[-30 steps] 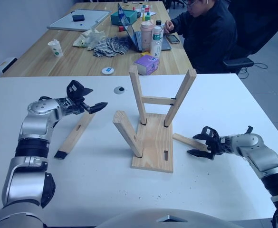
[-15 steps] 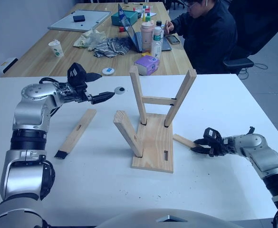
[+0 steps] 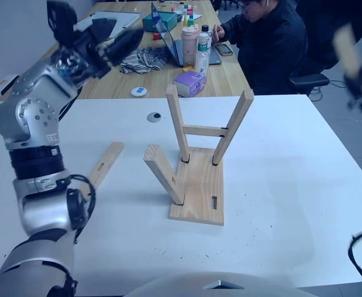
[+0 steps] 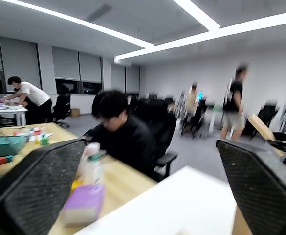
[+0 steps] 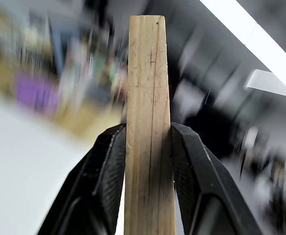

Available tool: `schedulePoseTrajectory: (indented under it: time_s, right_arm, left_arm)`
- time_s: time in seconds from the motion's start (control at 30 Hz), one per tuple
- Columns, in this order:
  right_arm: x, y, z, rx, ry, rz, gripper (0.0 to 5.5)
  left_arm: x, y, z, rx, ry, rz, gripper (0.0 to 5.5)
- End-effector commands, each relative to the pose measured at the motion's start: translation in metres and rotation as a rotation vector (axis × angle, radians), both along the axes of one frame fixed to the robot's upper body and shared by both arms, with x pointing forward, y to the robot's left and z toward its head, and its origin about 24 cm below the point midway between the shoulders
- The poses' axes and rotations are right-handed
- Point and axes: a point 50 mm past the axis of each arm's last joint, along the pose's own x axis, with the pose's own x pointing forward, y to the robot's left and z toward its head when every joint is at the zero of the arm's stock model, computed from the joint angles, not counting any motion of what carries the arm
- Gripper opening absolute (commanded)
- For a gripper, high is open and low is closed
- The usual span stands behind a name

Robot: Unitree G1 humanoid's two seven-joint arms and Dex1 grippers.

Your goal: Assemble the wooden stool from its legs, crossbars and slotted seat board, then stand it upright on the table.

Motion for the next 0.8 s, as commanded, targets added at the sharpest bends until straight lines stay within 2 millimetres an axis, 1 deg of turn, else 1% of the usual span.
schedulePoseTrajectory:
  time_s: [0.03,0.1,0.17,0.2,0.27,0.37,0.57,0.6,0.67,0.8]
  right_arm:
    - [0.002,0.069,0.006,-0.076,-0.175,0.191,1.29]
    - [0.002,0.1,0.004,-0.081,-0.21,0.266,1.29]
    - [0.003,0.118,0.001,-0.054,-0.201,0.307,1.29]
    - [0.004,0.124,-0.001,-0.033,-0.187,0.322,1.29]
    - [0.006,0.138,-0.002,0.013,-0.17,0.352,1.29]
    - [0.004,0.15,-0.004,0.044,-0.158,0.385,1.29]
    - [-0.002,0.167,-0.011,0.068,-0.117,0.445,1.29]
    - [-0.002,0.169,-0.013,0.072,-0.107,0.449,1.29]
    - [-0.003,0.172,-0.018,0.09,-0.079,0.463,1.29]
    - [-0.004,0.175,-0.023,0.1,-0.049,0.473,1.29]
  left_arm:
    - [-0.009,-0.047,0.015,-0.148,0.053,-0.097,4.91]
    - [-0.021,-0.084,0.019,-0.194,0.056,-0.183,4.91]
    - [-0.031,-0.107,0.015,-0.219,0.069,-0.243,4.91]
    - [-0.035,-0.114,0.012,-0.228,0.071,-0.269,4.91]
    - [-0.043,-0.122,0.002,-0.247,0.09,-0.321,4.91]
    - [-0.044,-0.125,-0.003,-0.273,0.106,-0.329,4.91]
    - [-0.032,-0.128,-0.002,-0.32,0.111,-0.301,4.91]
    - [-0.03,-0.127,0.001,-0.338,0.099,-0.297,4.71]
    - [-0.034,-0.123,0.008,-0.384,0.05,-0.339,4.43]
    - [-0.042,-0.119,0.016,-0.407,-0.009,-0.383,3.9]
